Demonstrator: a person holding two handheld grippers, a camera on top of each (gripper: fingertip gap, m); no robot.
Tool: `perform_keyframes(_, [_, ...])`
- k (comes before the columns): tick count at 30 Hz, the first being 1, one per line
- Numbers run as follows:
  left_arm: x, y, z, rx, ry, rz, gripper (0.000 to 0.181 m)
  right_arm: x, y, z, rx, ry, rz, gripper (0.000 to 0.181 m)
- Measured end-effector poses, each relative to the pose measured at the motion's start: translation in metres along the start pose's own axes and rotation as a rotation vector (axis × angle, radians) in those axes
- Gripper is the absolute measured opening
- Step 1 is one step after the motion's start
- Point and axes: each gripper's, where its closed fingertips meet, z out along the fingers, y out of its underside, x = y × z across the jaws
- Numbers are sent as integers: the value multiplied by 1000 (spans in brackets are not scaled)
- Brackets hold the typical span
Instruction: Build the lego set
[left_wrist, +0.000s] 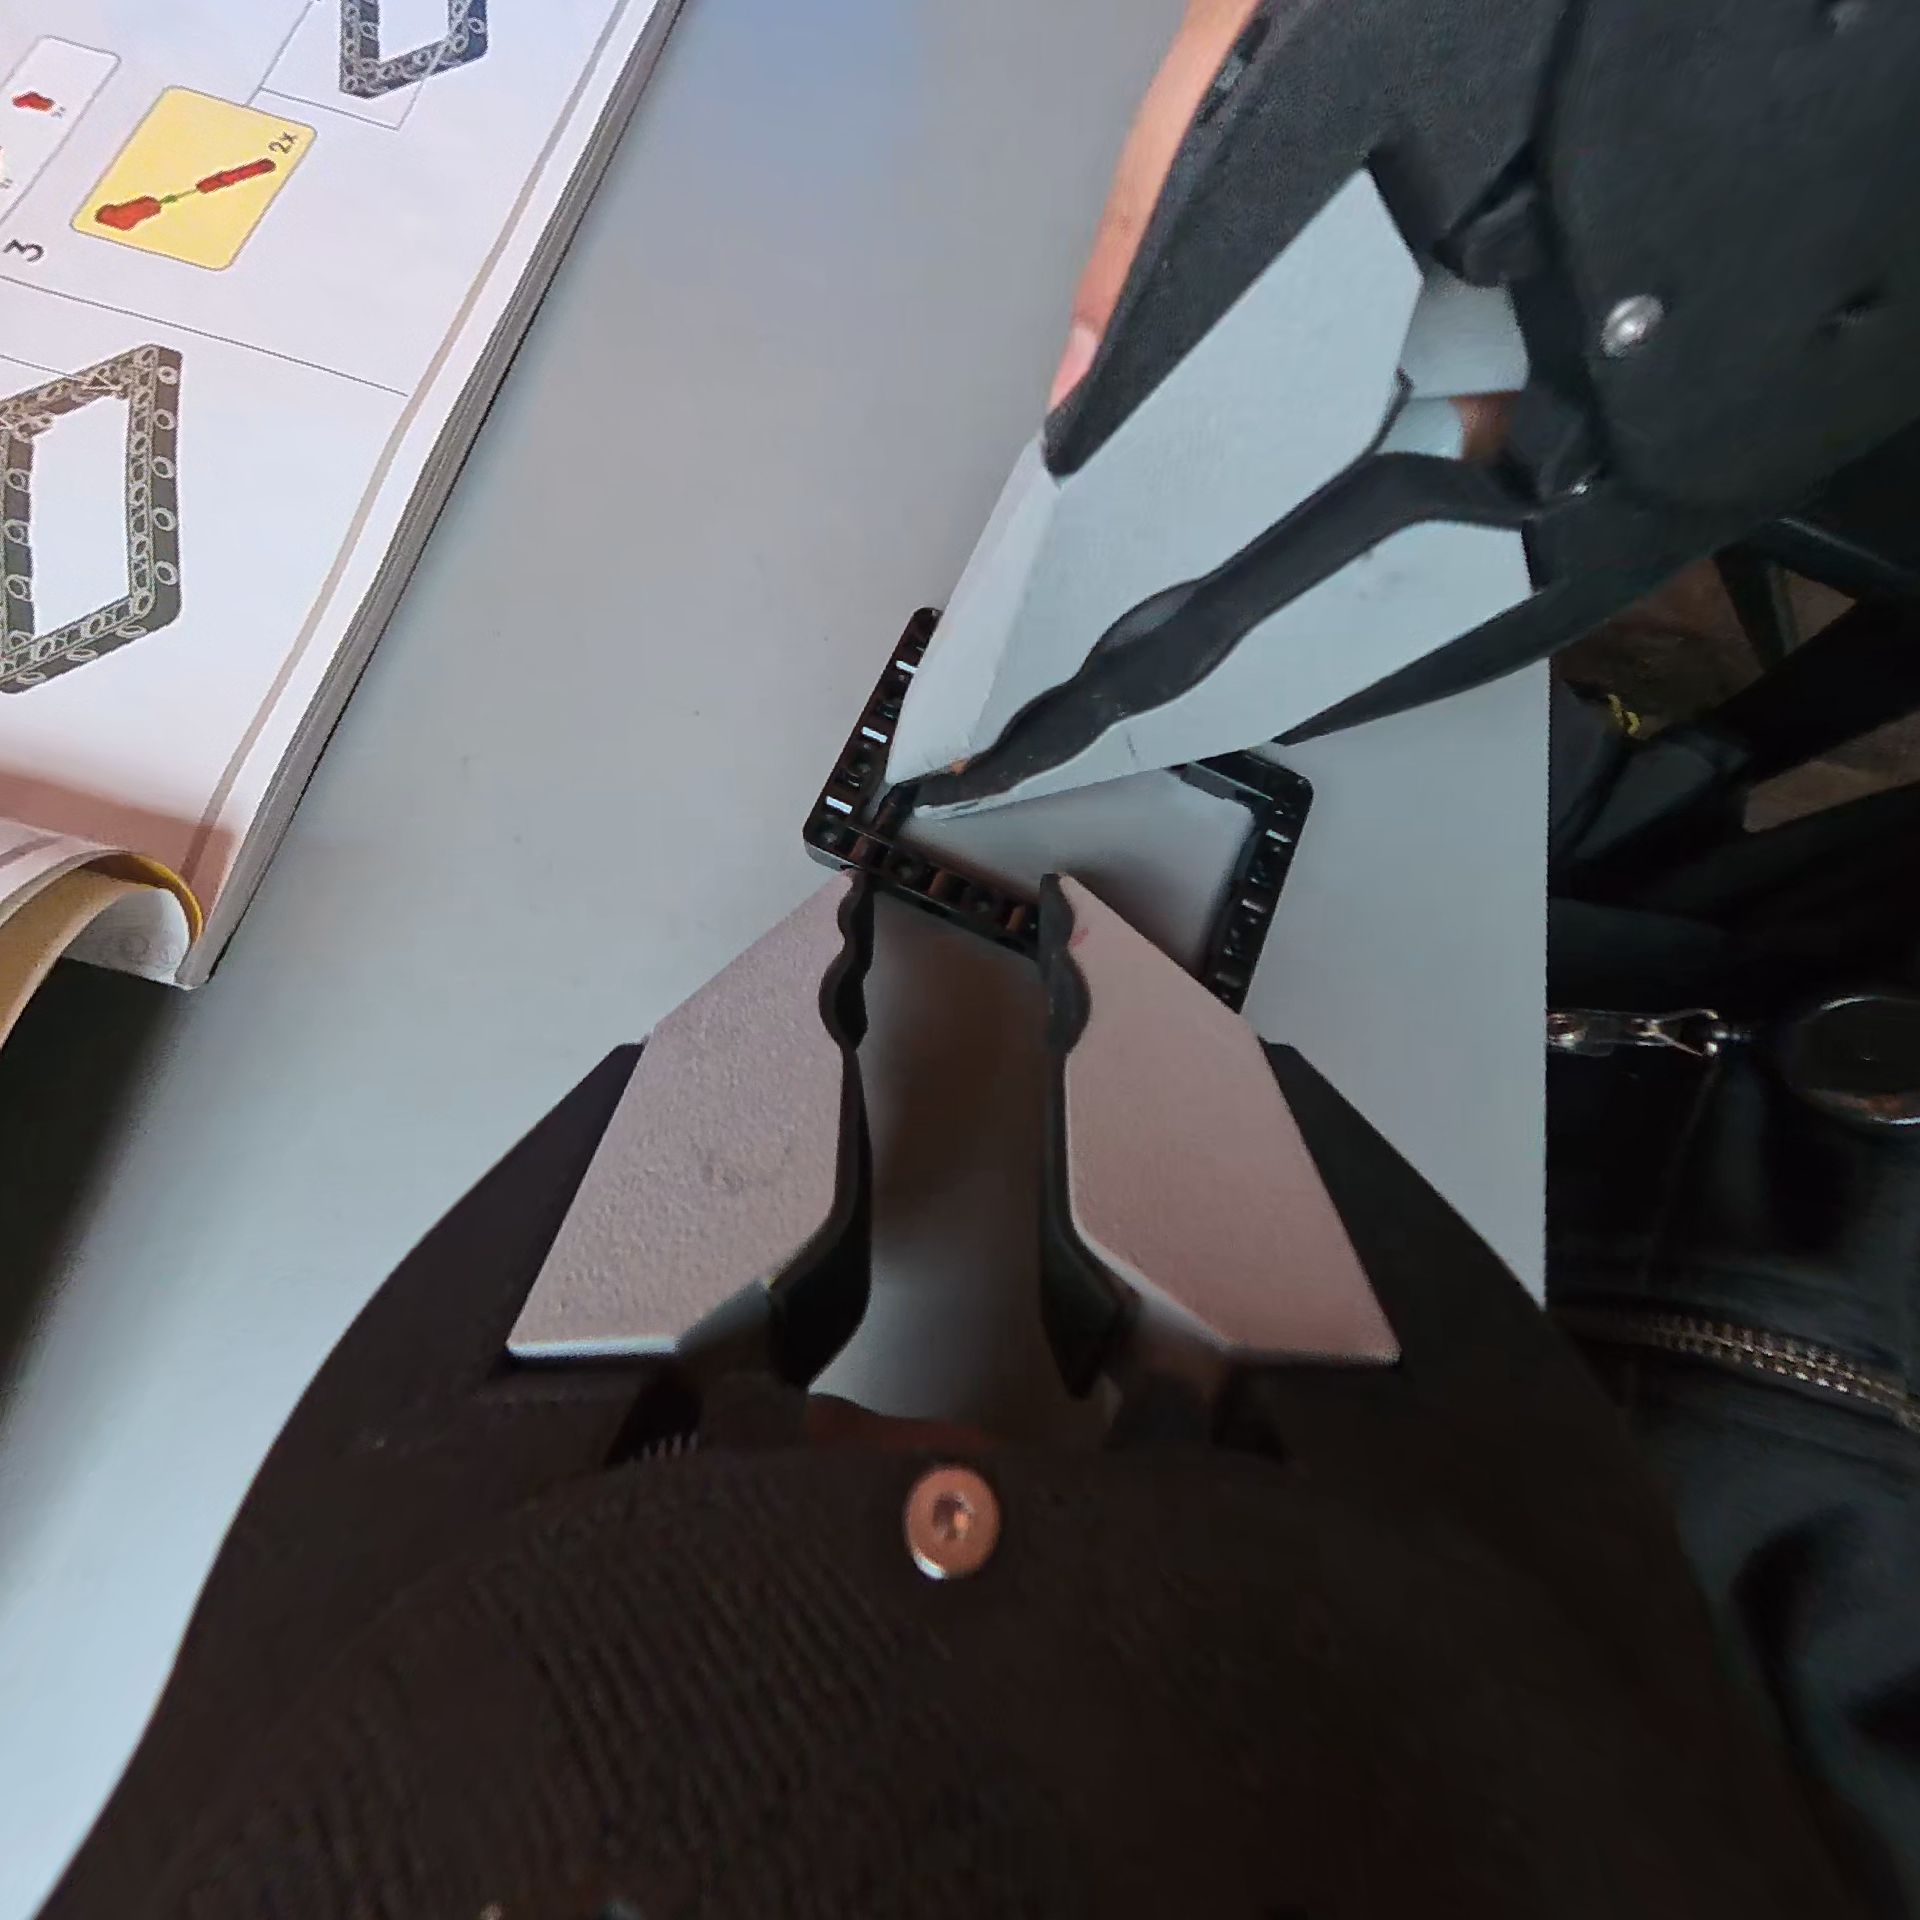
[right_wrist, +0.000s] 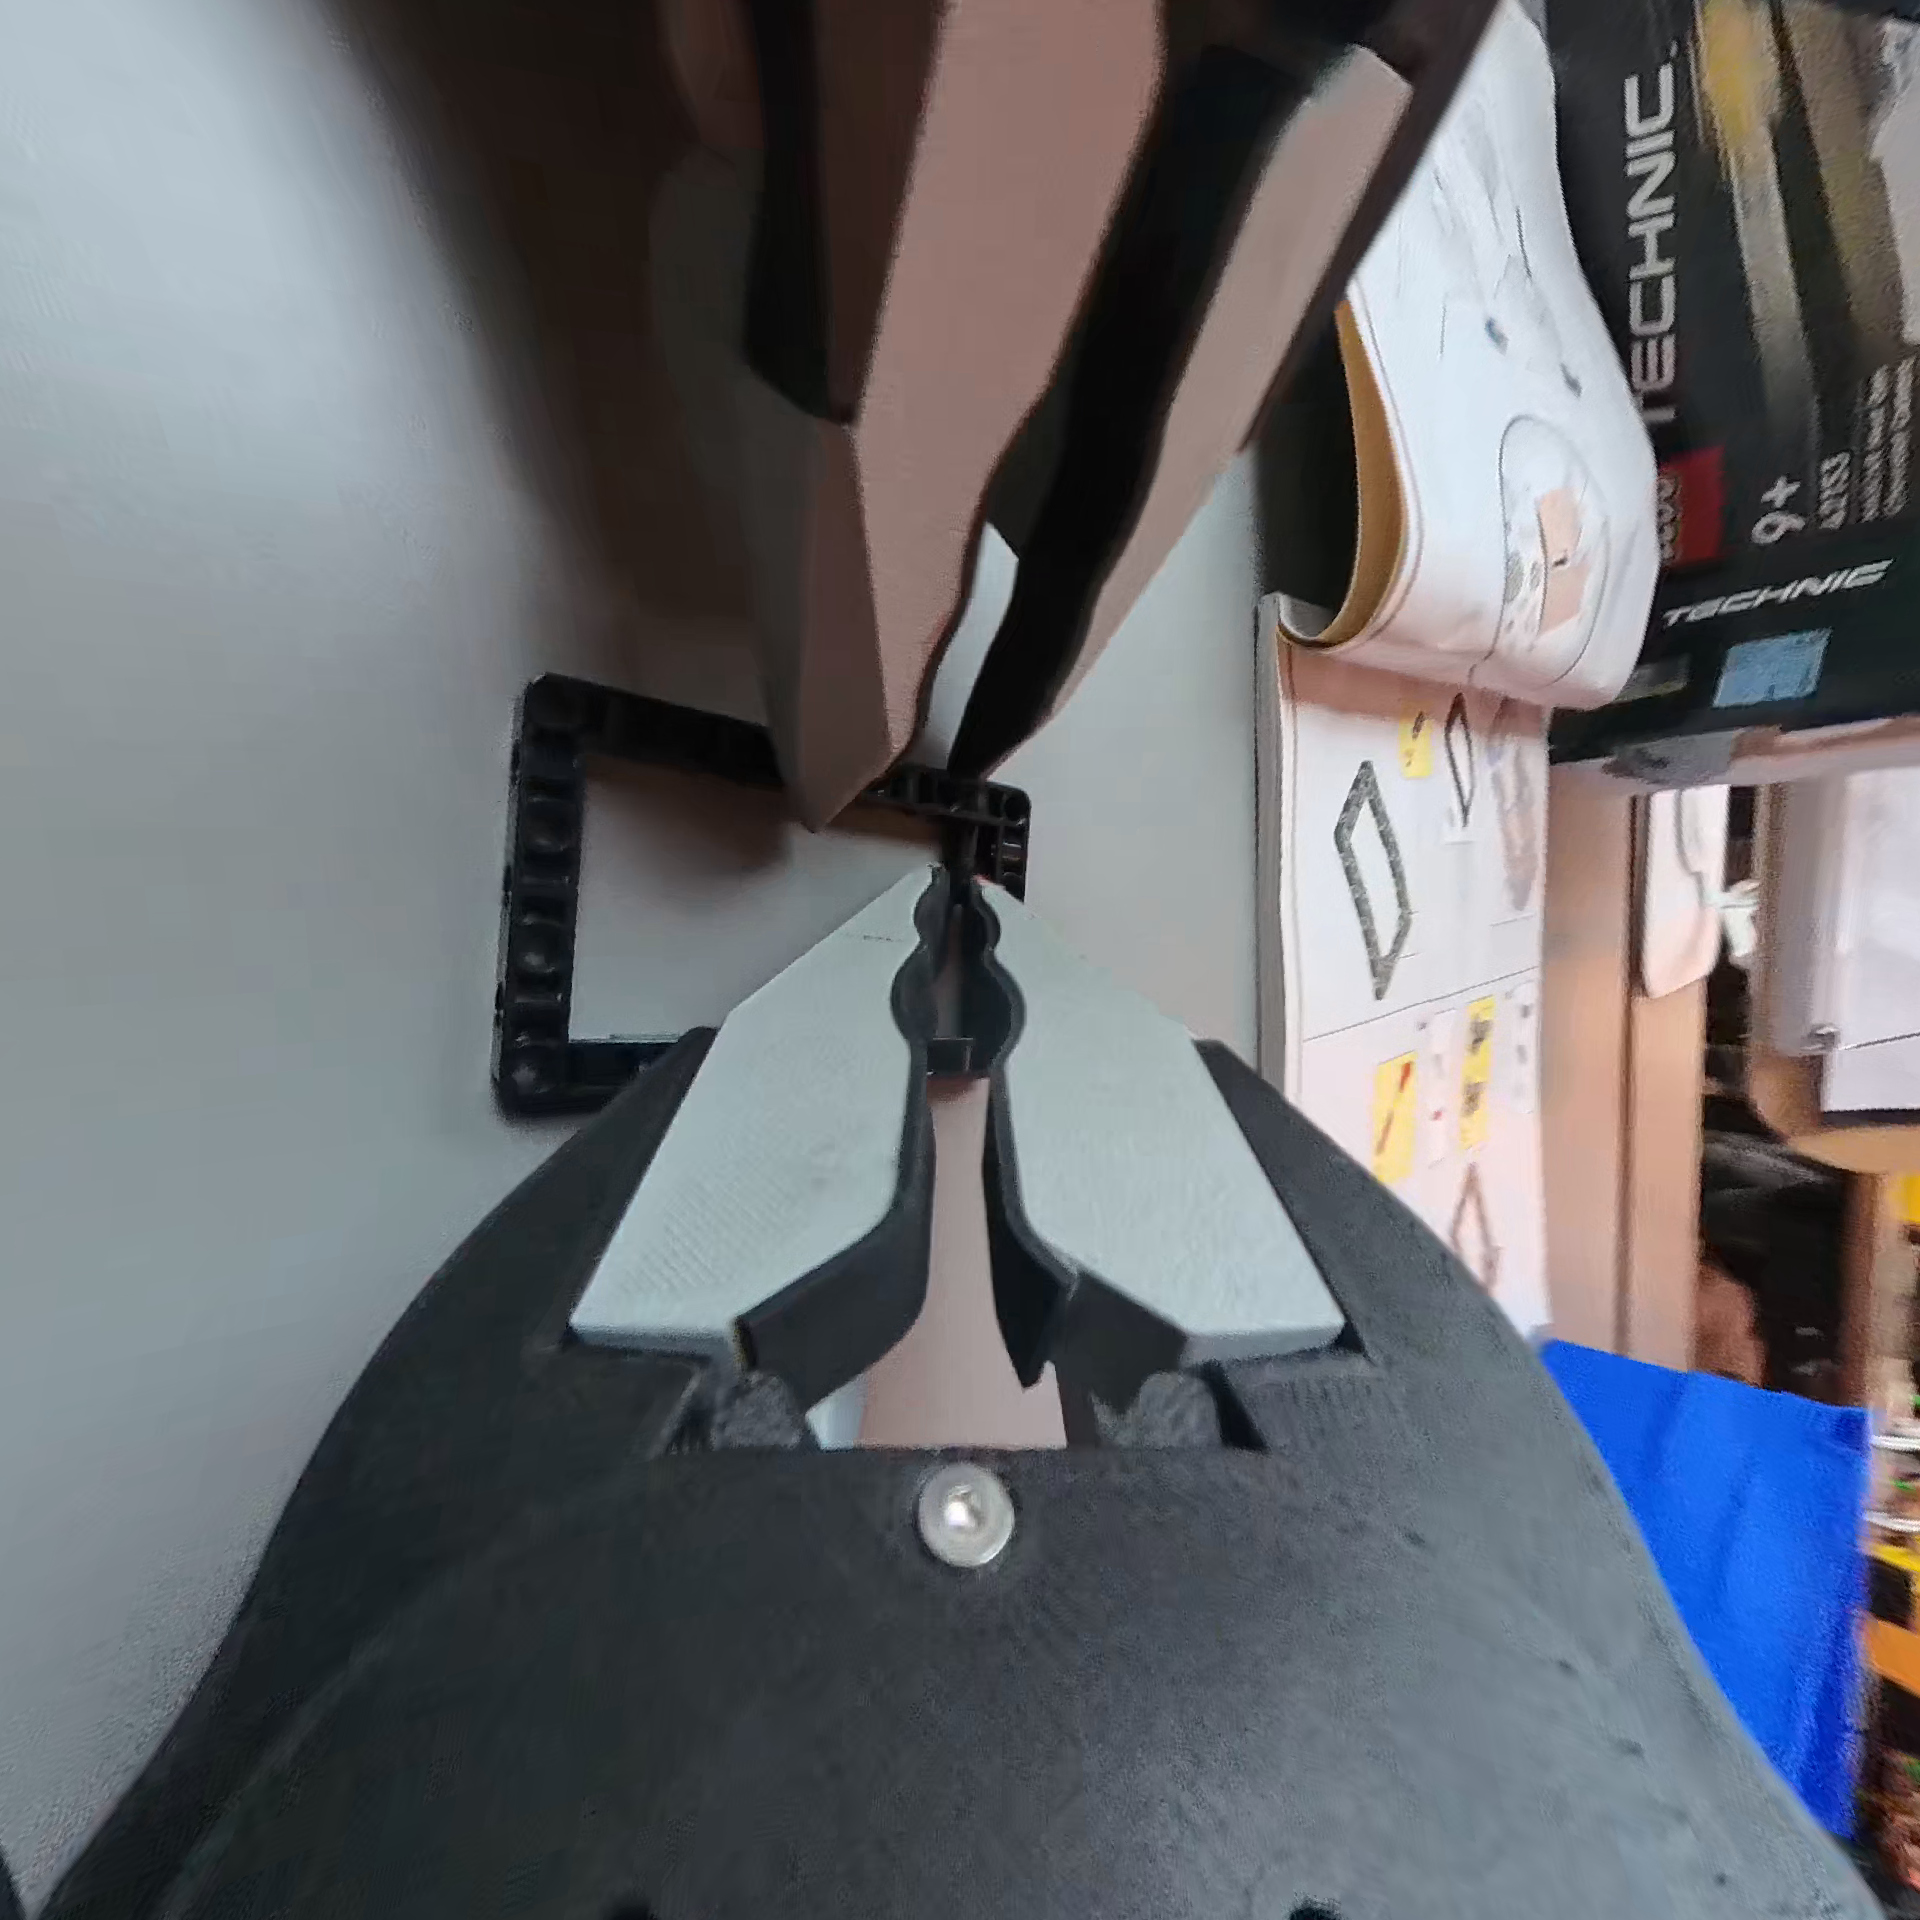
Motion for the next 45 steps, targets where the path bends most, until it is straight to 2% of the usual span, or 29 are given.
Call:
perform_keyframes(6, [-2,-1,0,16,-2,-15,30,3,1,1,-63,135,-302,0])
perform_keyframes(12, [-3,0,1,16,11,-2,24,1,-9,2,-37,140,-396,0])
perform_keyframes(15, [-4,-1,1,24,23,-42,22,1,-8,2,-48,75,-299,0])
perform_keyframes(19, [-5,-1,1,21,7,-46,18,2,-8,-1,62,12,-52,0])
perform_keyframes(23, [-7,-2,2,7,-27,-45,18,10,-6,-12,134,13,105,3])
perform_keyframes(29, [-6,7,-6,-78,-120,-46,46,16,13,-27,161,17,322,9])
perform_keyframes(31, [-4,9,-6,-101,-159,-30,50,16,17,-26,172,-21,431,19])
perform_keyframes(33, [-4,8,-5,-112,-179,-27,45,14,19,-21,173,-97,552,33])
perform_keyframes(35, [-4,6,-3,-112,-183,-27,31,12,16,-15,198,-194,636,37])
perform_keyframes(36, [-5,5,-2,-111,-185,-21,21,13,19,-11,193,-216,668,35])
perform_keyframes(38, [-8,5,-2,-116,-206,-10,14,10,24,-5,159,-273,722,29])
perform_keyframes(41, [-15,5,-4,-130,-255,19,10,5,20,-10,186,-319,740,21])
perform_keyframes(45, [-18,3,-3,-131,-294,40,8,-1,18,-12,176,-305,726,7])
